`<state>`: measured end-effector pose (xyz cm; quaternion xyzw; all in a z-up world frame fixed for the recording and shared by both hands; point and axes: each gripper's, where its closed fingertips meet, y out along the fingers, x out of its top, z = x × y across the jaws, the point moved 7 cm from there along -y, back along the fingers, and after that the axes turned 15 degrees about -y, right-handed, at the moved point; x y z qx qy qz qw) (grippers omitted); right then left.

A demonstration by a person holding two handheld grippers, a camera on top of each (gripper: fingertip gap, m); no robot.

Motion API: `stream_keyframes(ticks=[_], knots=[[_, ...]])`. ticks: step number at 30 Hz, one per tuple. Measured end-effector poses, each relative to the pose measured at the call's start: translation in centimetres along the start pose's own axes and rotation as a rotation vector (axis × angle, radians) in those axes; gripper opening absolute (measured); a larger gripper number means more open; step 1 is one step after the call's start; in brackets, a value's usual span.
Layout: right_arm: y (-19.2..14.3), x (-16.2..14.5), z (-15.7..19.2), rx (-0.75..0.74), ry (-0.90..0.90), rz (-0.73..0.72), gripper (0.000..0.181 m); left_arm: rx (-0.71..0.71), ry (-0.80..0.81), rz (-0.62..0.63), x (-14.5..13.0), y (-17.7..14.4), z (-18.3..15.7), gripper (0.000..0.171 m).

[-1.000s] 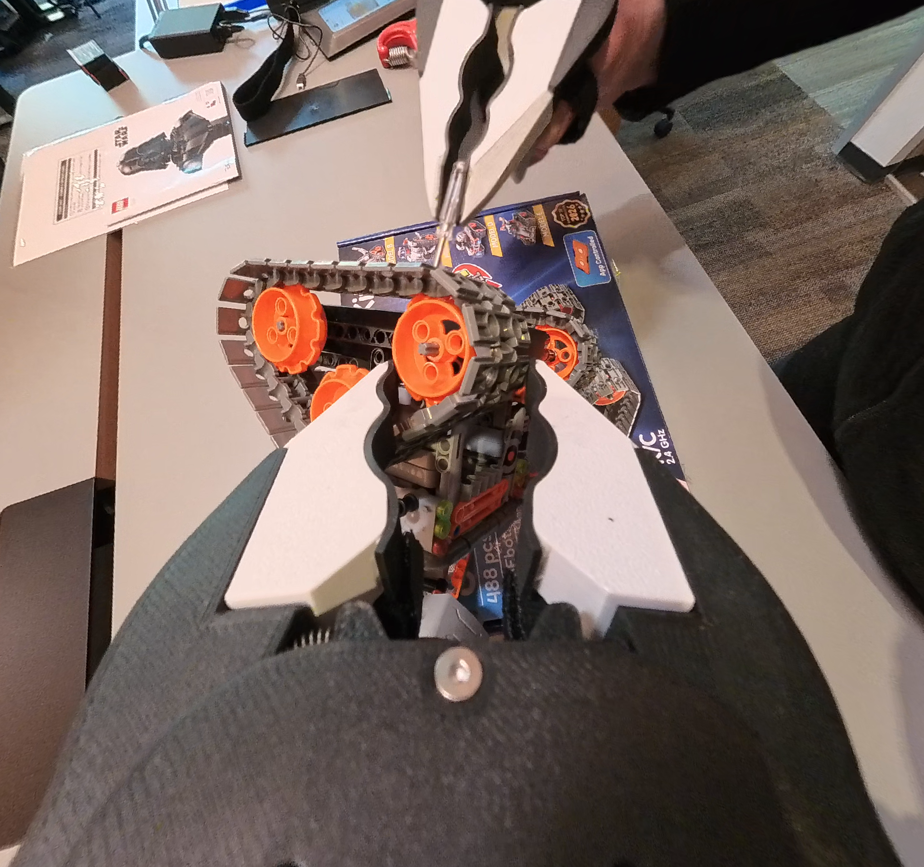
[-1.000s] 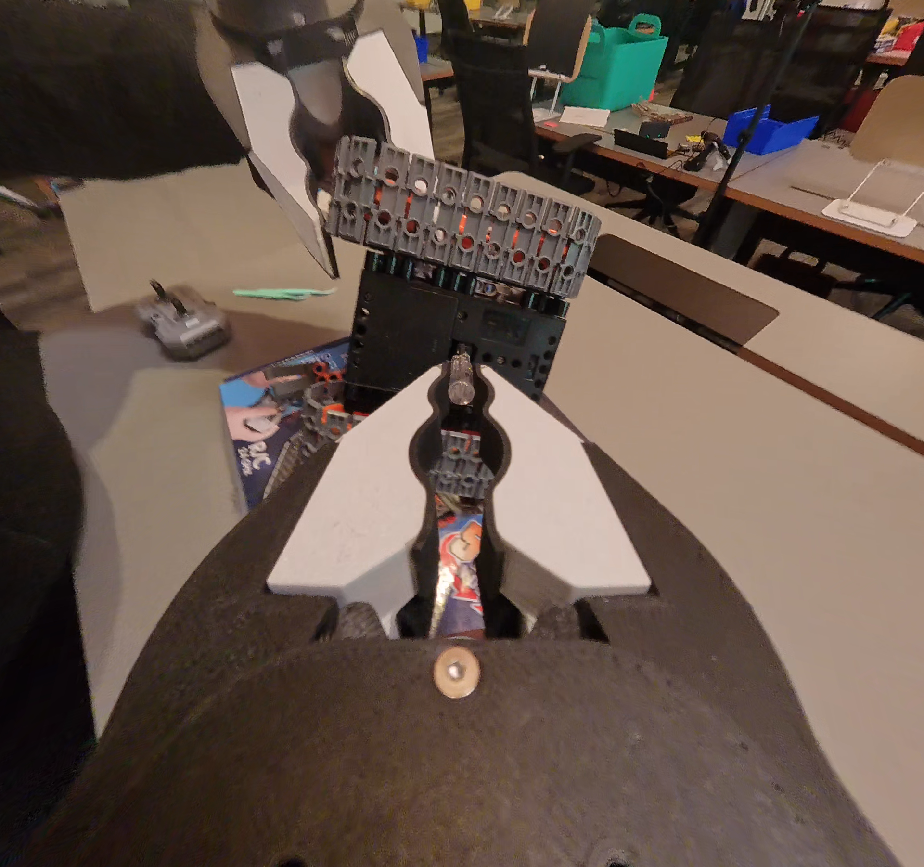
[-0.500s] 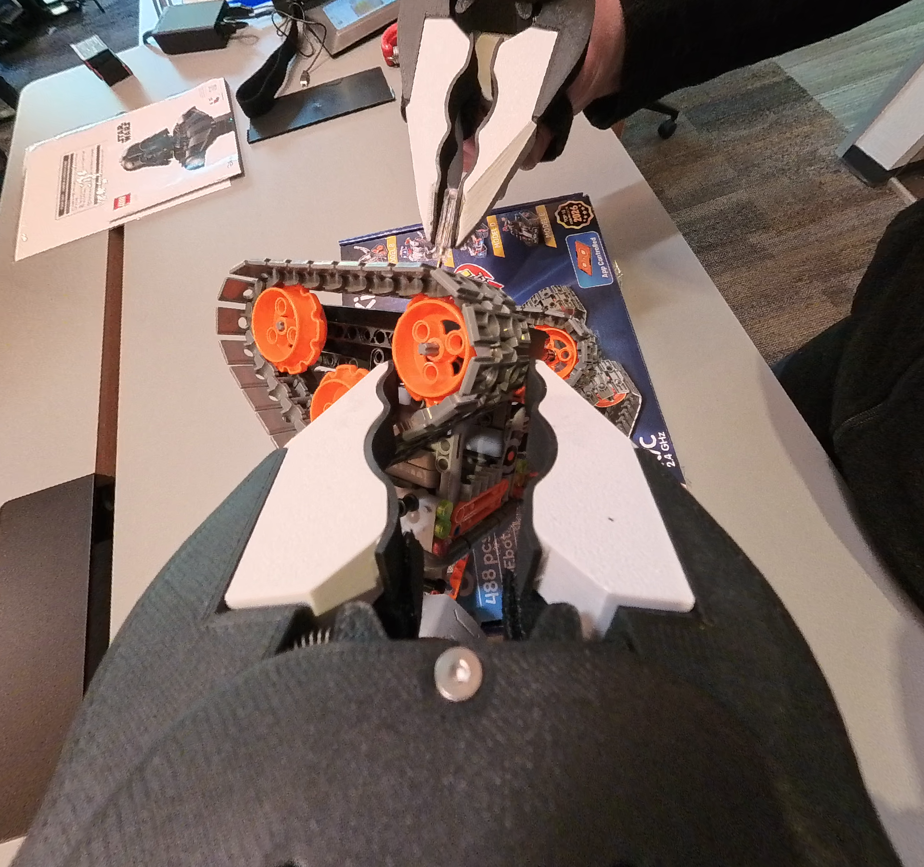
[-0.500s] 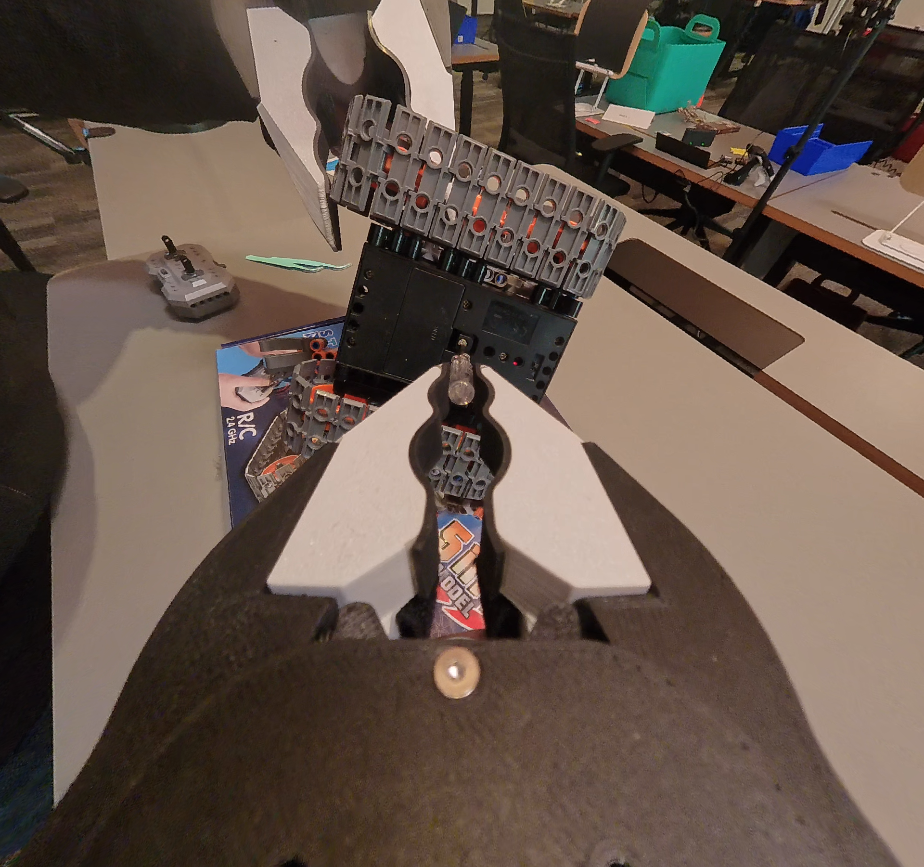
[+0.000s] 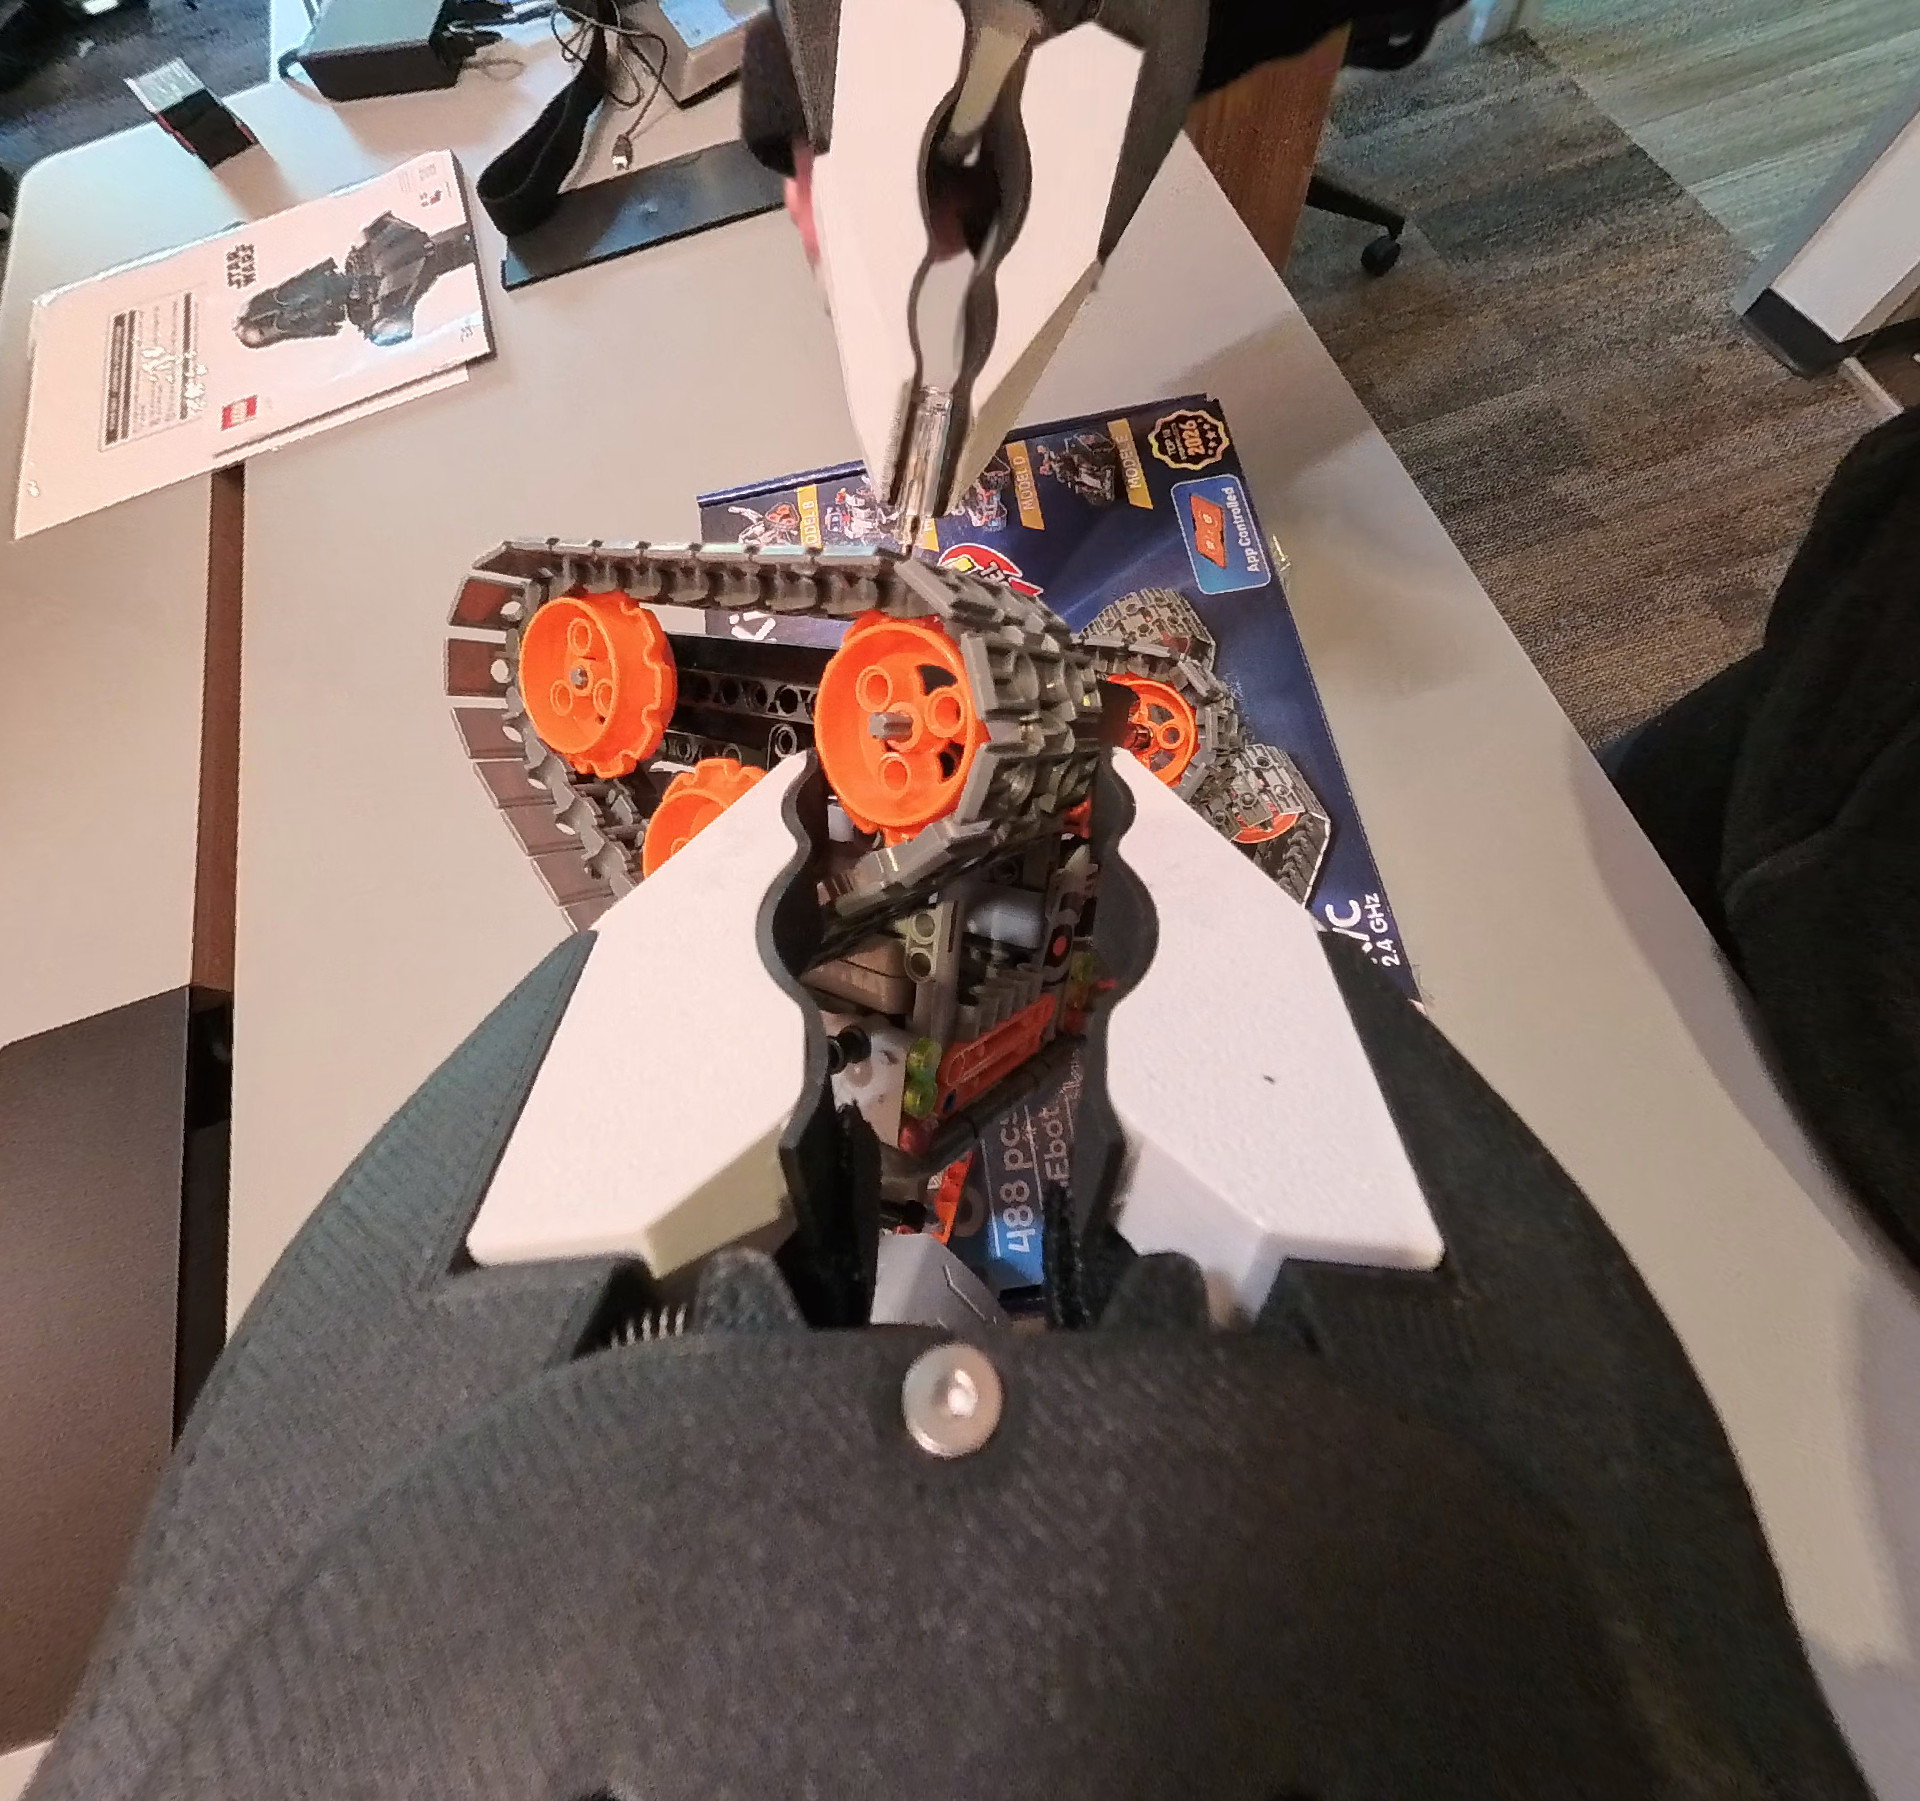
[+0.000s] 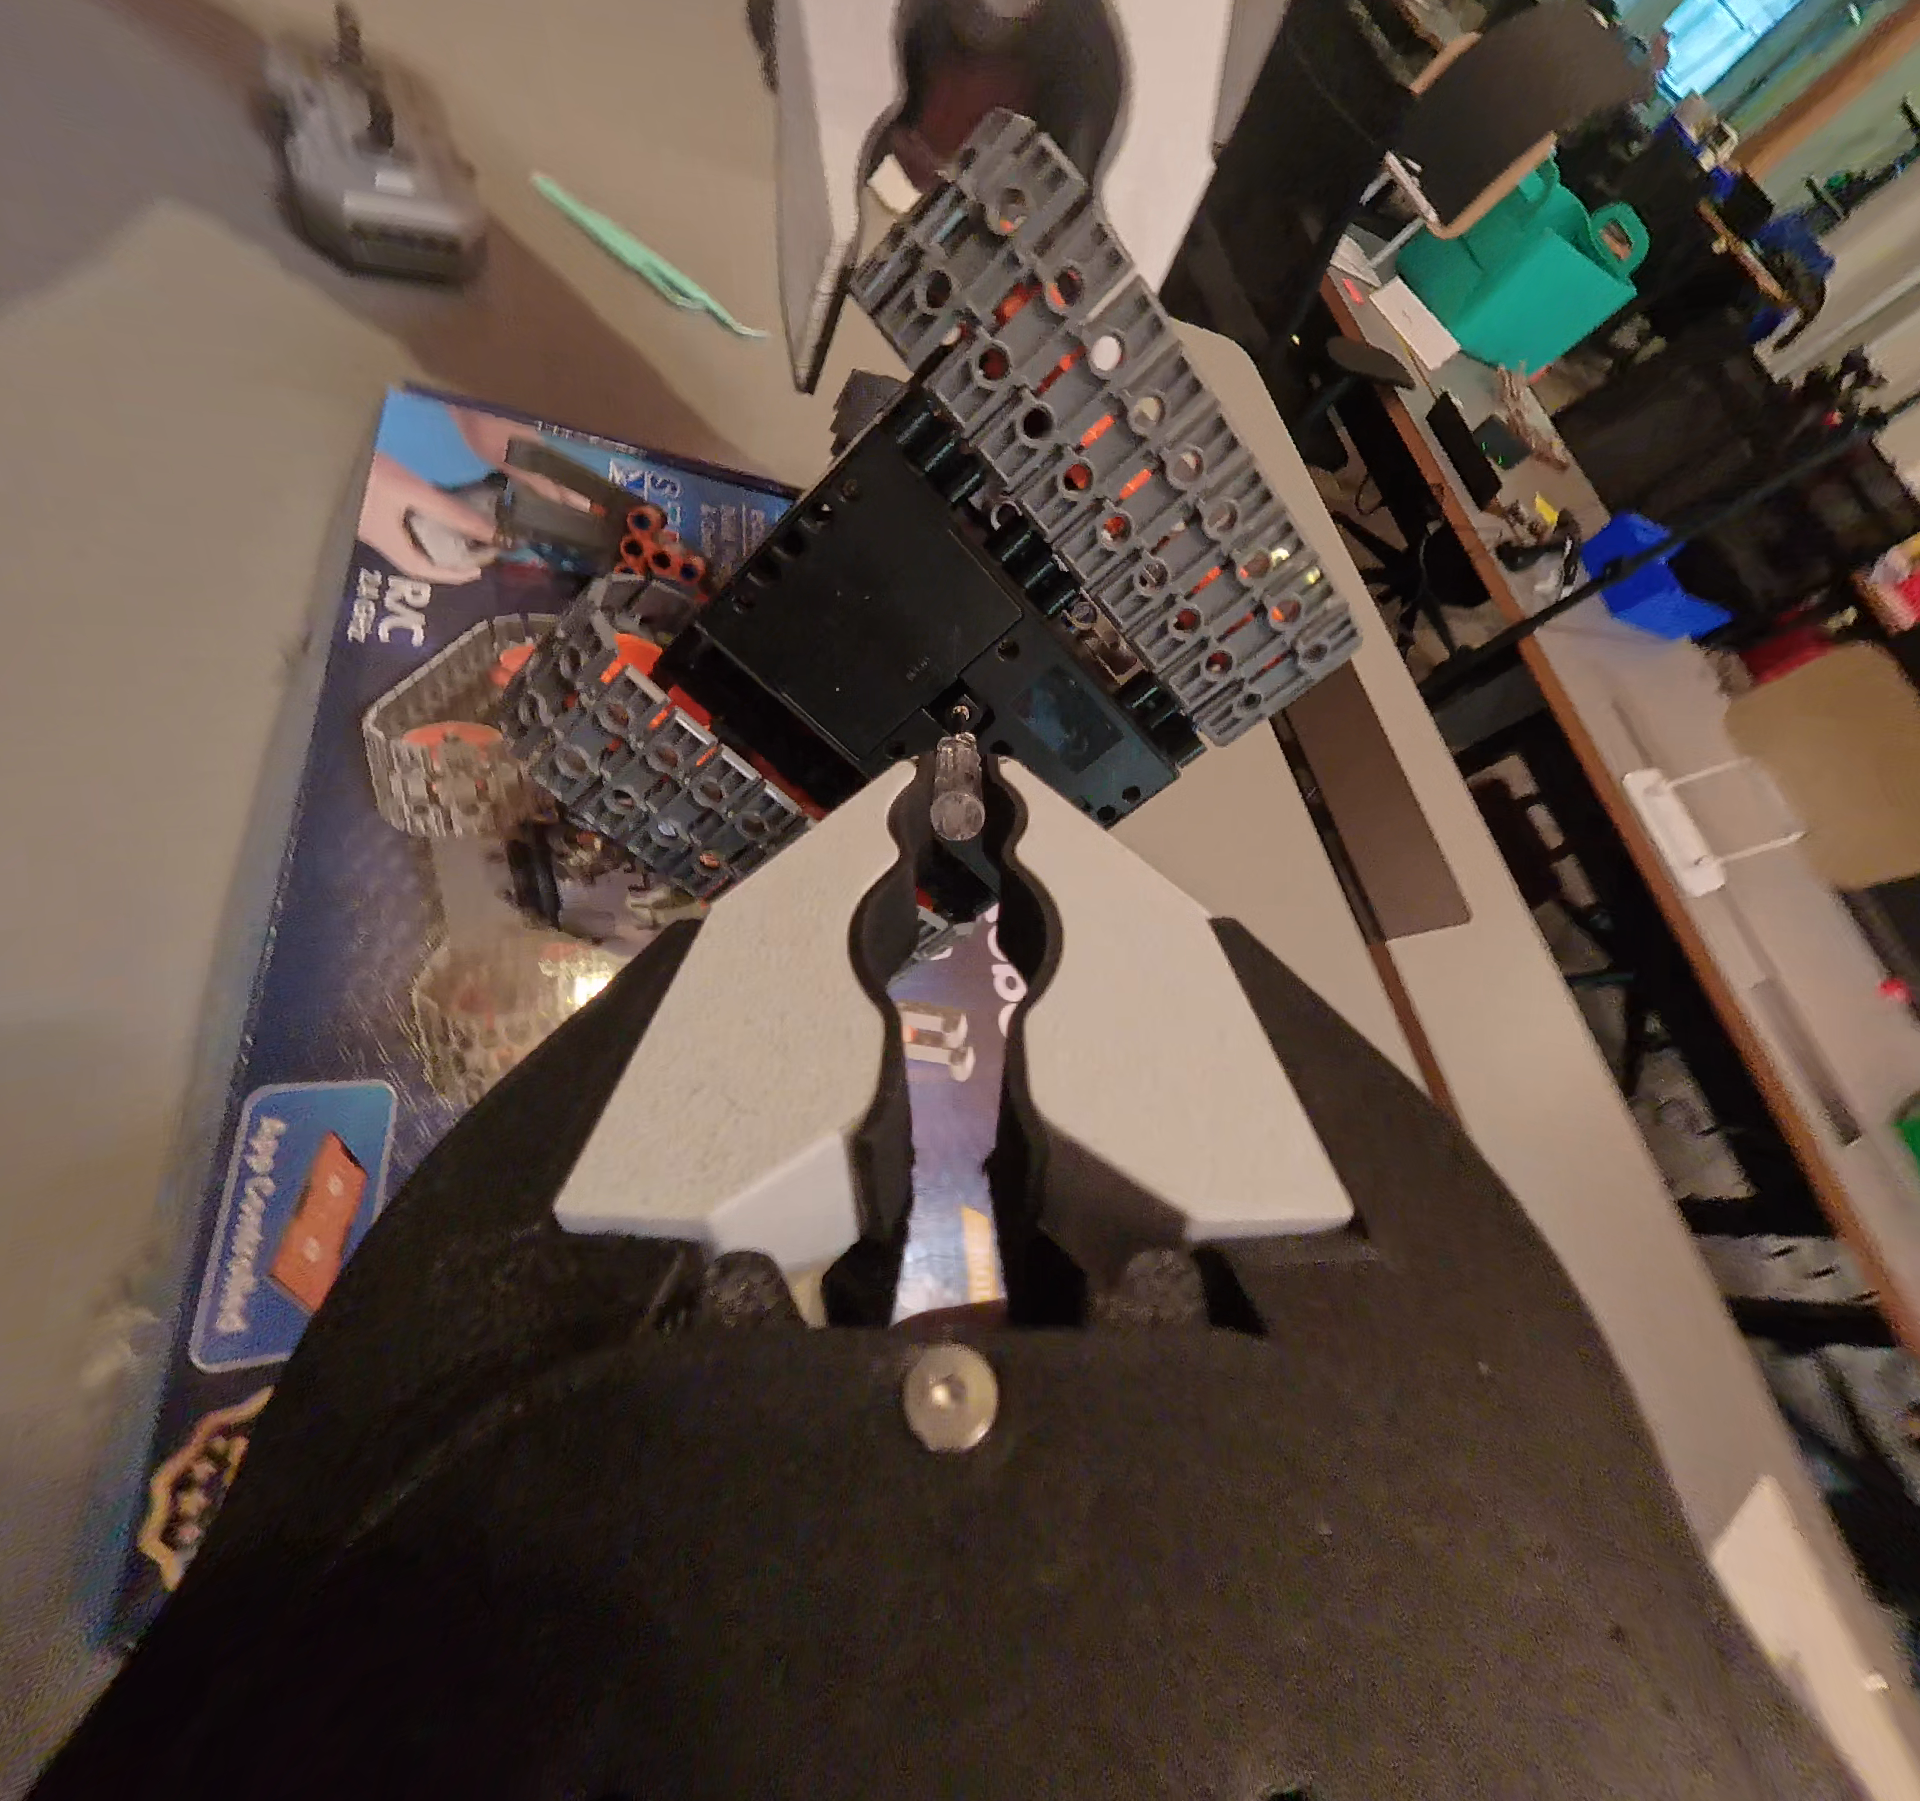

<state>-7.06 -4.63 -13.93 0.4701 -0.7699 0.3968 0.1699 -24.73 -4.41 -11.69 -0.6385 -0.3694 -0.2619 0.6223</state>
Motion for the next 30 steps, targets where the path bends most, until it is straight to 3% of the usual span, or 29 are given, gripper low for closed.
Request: stream_keyframes(ticks=[3,6,13,19,24,27,30], knots=[[0.0,0.2,-0.2,0.039,-0.091,0.025,0.006,0.002,0.009,0.007,0.0,0.0,-0.1,0.049],[0.1,0.0,-0.5,0.047,0.0,0.018,0.005,0.007,0.004,0.003,0.0,0.0,-0.1,0.048],[0.3,-1.1,-0.5,0.004,0.572,-0.026,0.005,0.005,0.001,-0.01,-0.1,0.2,-0.1,0.046],[0.3,-1.4,-0.8,0.037,0.862,-0.03,0.005,0.018,0.012,-0.01,-0.1,0.2,-0.1,0.044],[0.7,-2.4,-0.4,0.044,1.363,-0.156,0.005,0.029,0.011,-0.011,-0.3,0.0,-0.1,0.043],[0.7,-2.4,0.4,0.013,1.472,-0.219,0.005,0.022,0.013,-0.018,-0.4,-0.1,-0.2,0.044],[-0.4,-2.5,0.1,-0.006,1.404,-0.282,0.005,0.032,0.015,-0.019,-0.4,-0.1,-0.2,0.044]])
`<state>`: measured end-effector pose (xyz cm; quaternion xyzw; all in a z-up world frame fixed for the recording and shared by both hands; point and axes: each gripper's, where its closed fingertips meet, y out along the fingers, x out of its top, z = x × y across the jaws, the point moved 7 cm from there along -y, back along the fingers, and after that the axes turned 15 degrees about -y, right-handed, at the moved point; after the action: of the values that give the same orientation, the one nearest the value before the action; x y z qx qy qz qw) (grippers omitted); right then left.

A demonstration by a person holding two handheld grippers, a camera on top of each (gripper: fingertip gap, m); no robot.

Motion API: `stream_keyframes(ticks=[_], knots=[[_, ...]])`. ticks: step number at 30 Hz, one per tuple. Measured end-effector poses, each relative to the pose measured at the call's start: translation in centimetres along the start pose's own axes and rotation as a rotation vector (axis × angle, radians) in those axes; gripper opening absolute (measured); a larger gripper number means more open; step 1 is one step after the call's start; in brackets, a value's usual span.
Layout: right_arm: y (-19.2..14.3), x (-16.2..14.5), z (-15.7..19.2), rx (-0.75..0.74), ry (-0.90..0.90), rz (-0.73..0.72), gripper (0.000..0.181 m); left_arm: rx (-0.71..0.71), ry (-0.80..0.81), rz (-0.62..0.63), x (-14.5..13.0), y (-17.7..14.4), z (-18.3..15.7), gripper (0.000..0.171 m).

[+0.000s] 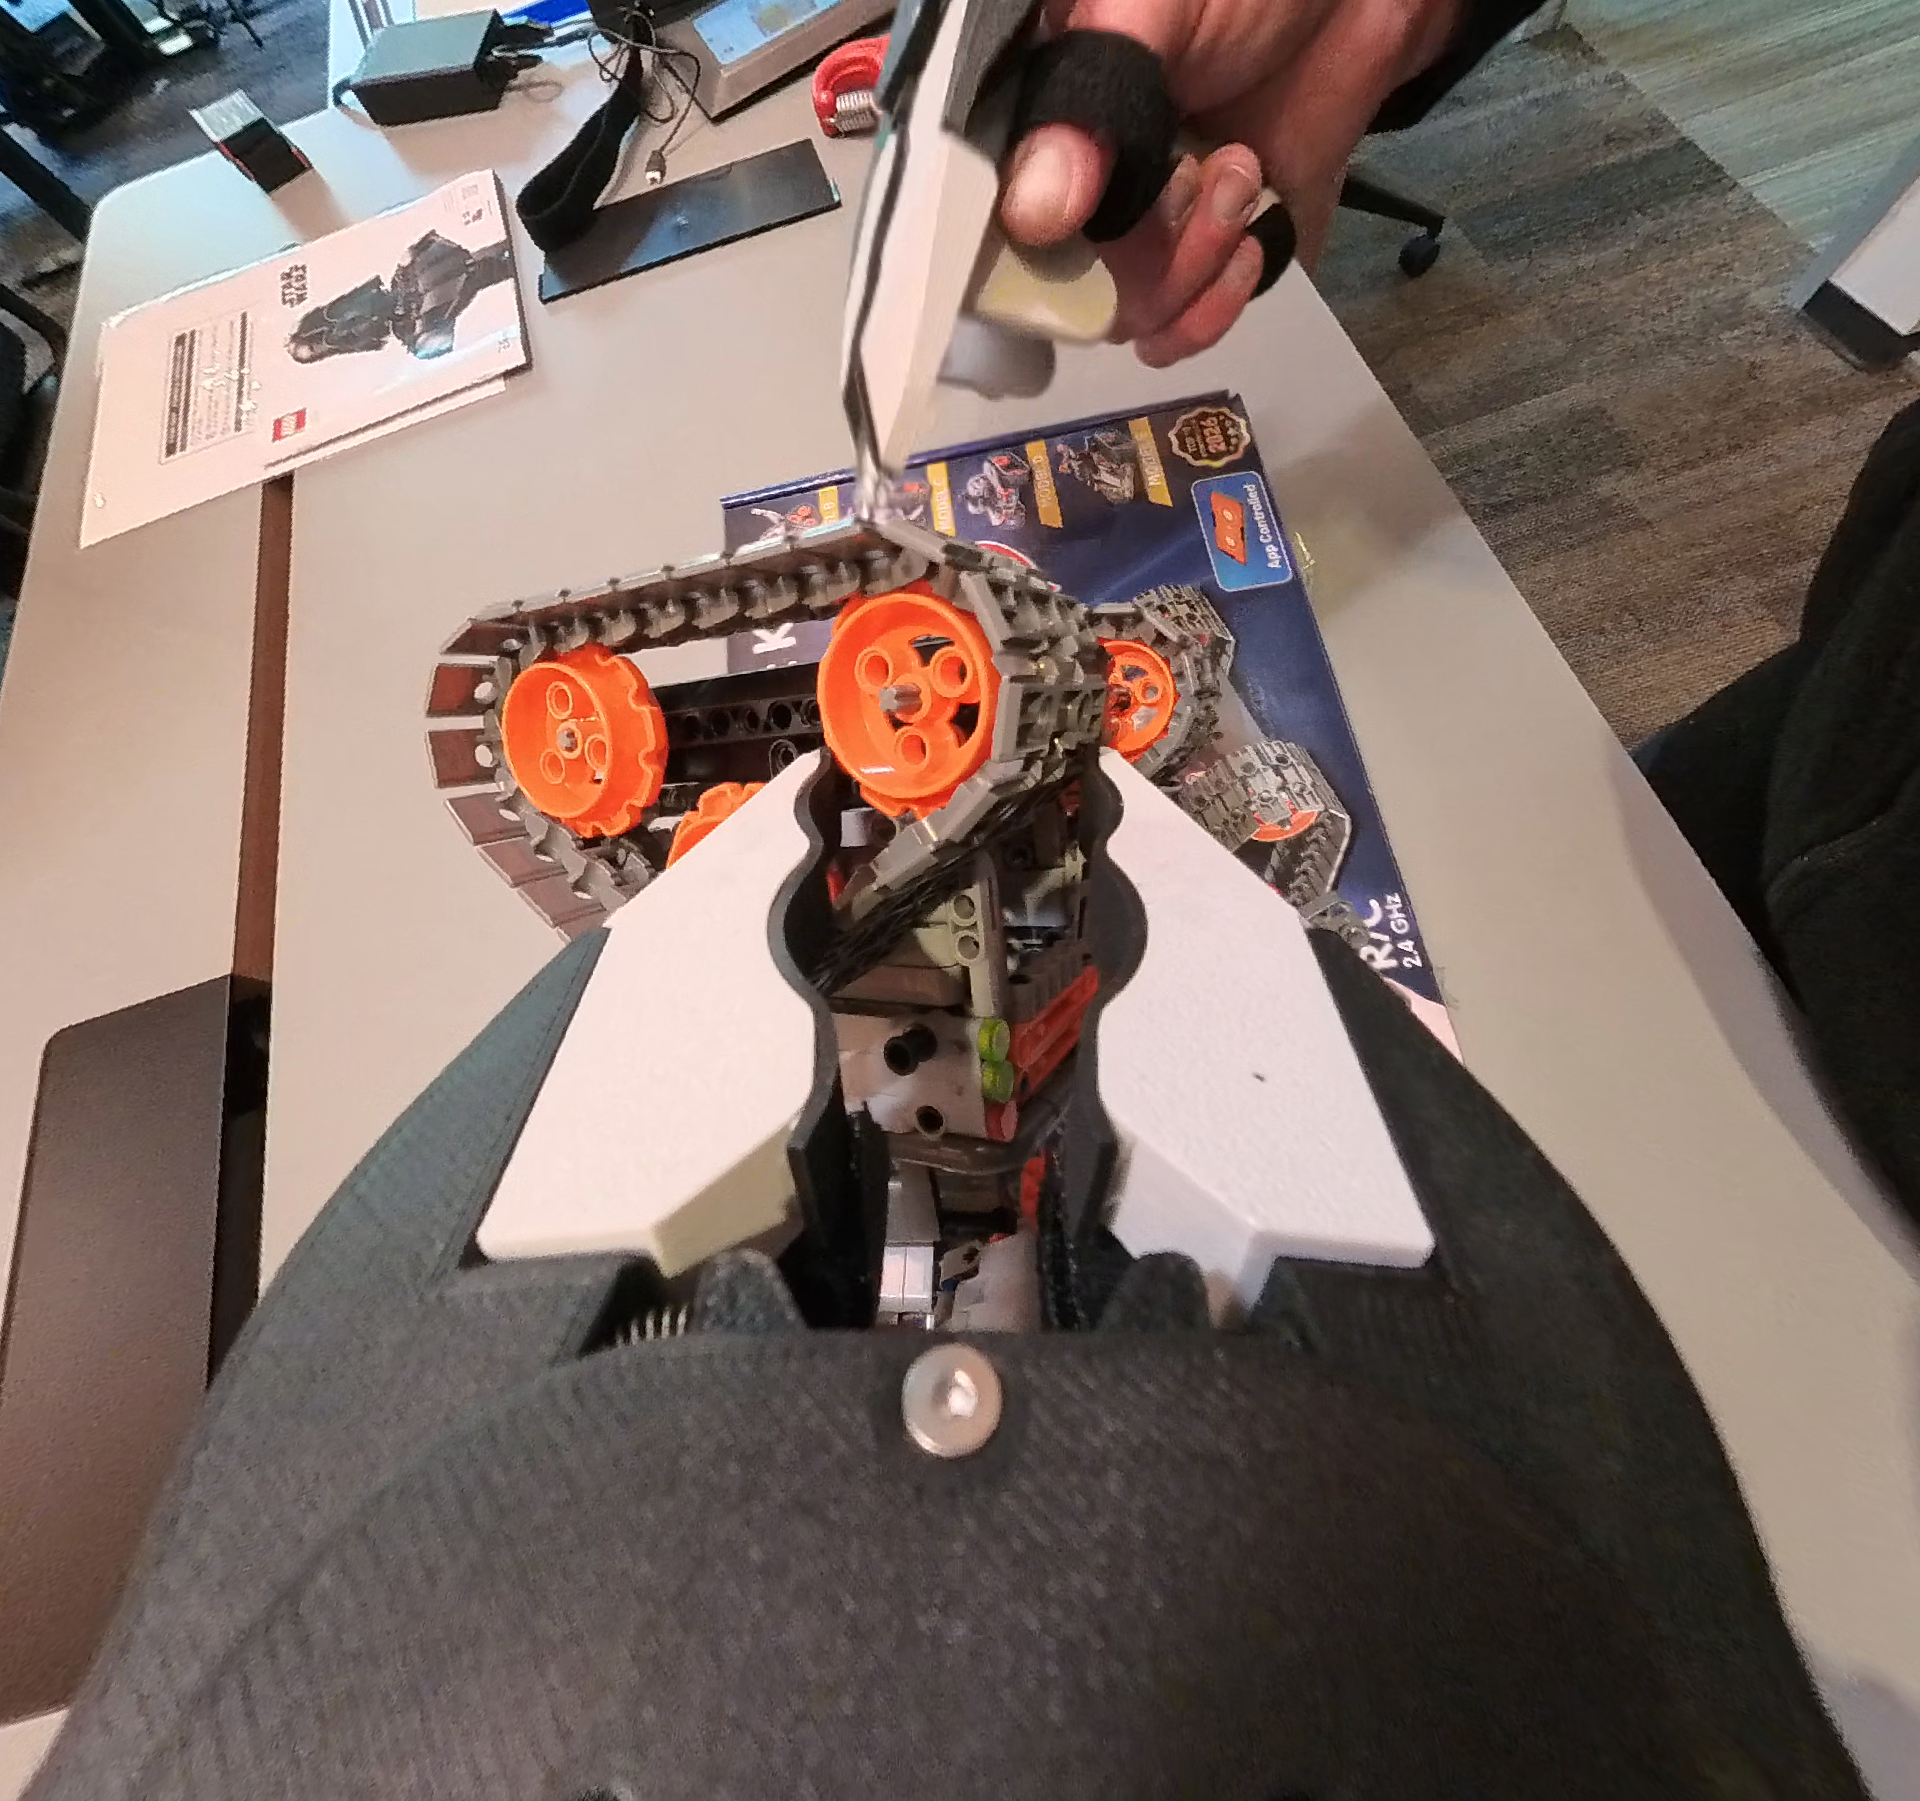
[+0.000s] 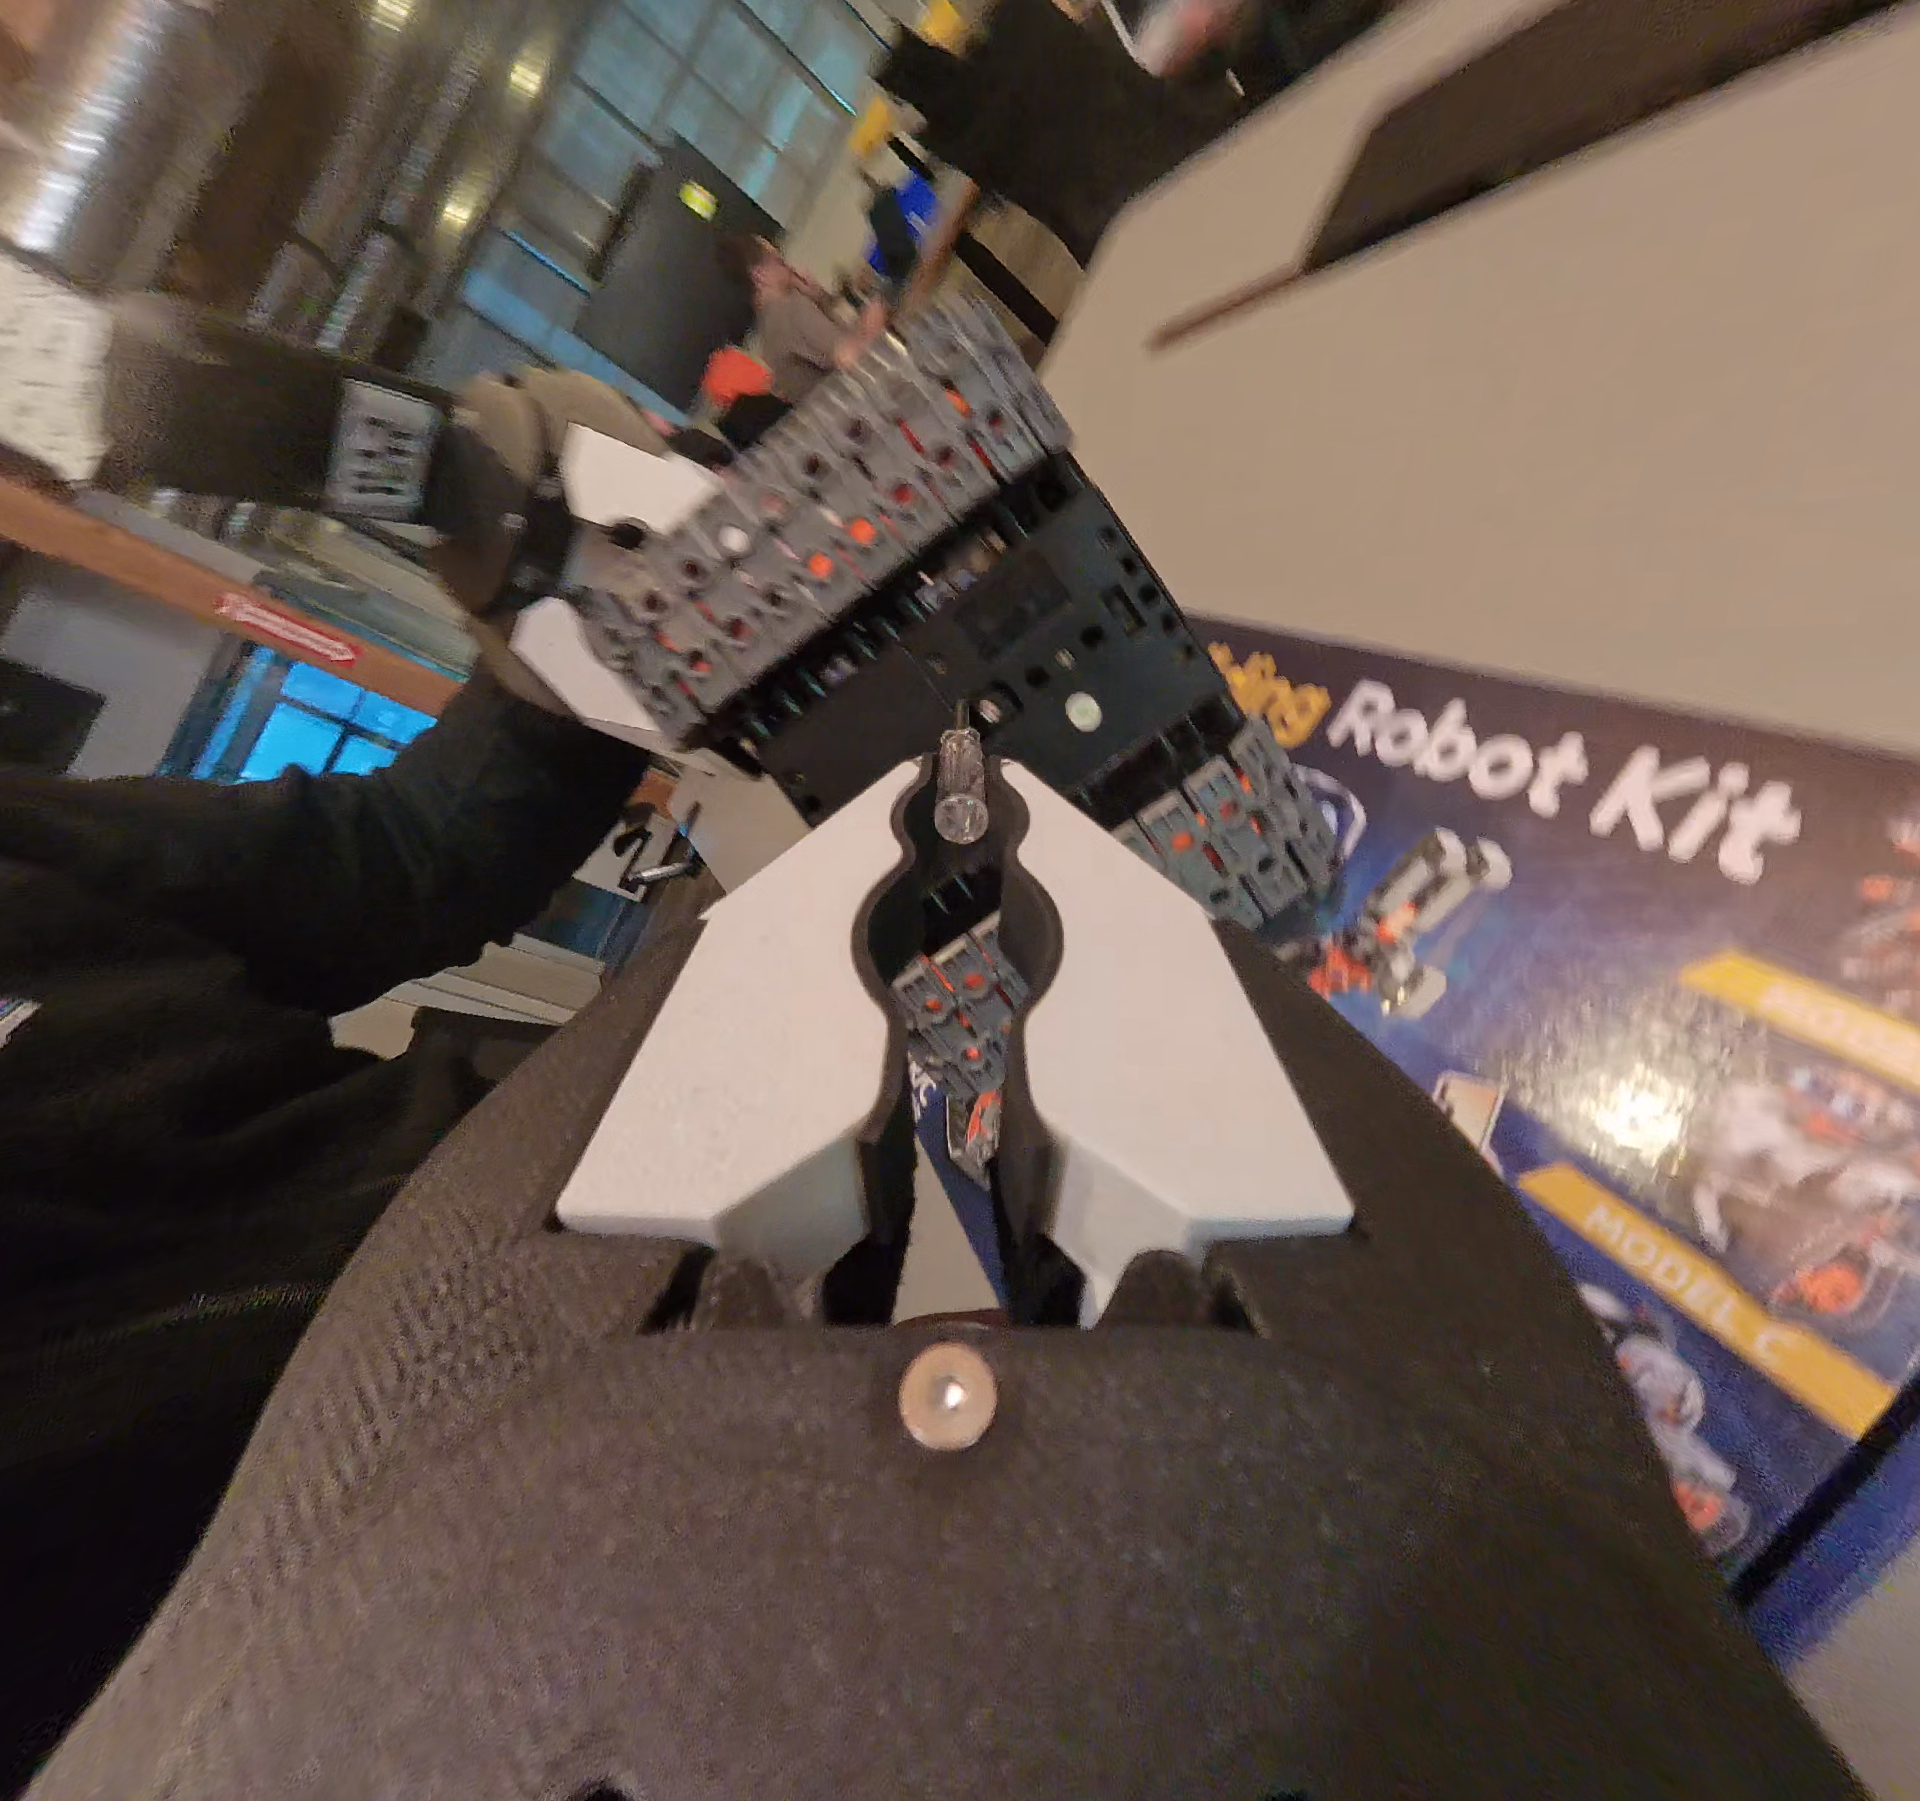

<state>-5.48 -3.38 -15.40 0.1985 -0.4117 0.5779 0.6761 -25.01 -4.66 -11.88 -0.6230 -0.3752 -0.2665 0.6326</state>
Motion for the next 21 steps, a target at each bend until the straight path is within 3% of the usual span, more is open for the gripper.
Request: stream_keyframes(ticks=[4,7,9,13,21], knots=[[-1.0,1.3,0.2,0.0,-0.369,-0.009,0.005,-0.002,-0.001,-0.002,0.0,0.0,-0.1,0.043],[-0.3,1.0,0.6,0.028,-0.746,0.094,0.005,-0.002,-0.002,0.002,0.0,0.0,-0.1,0.044],[0.3,0.7,0.6,0.052,-0.871,0.137,0.005,-0.002,-0.002,0.007,0.1,0.0,-0.1,0.044],[0.7,1.1,0.2,0.119,-0.88,0.083,0.005,-0.001,-0.005,0.01,0.1,0.1,-0.2,0.043],[0.8,1.1,-1.0,0.145,-0.928,0.134,0.005,0.008,-0.014,0.007,0.1,0.0,-0.2,0.043]])
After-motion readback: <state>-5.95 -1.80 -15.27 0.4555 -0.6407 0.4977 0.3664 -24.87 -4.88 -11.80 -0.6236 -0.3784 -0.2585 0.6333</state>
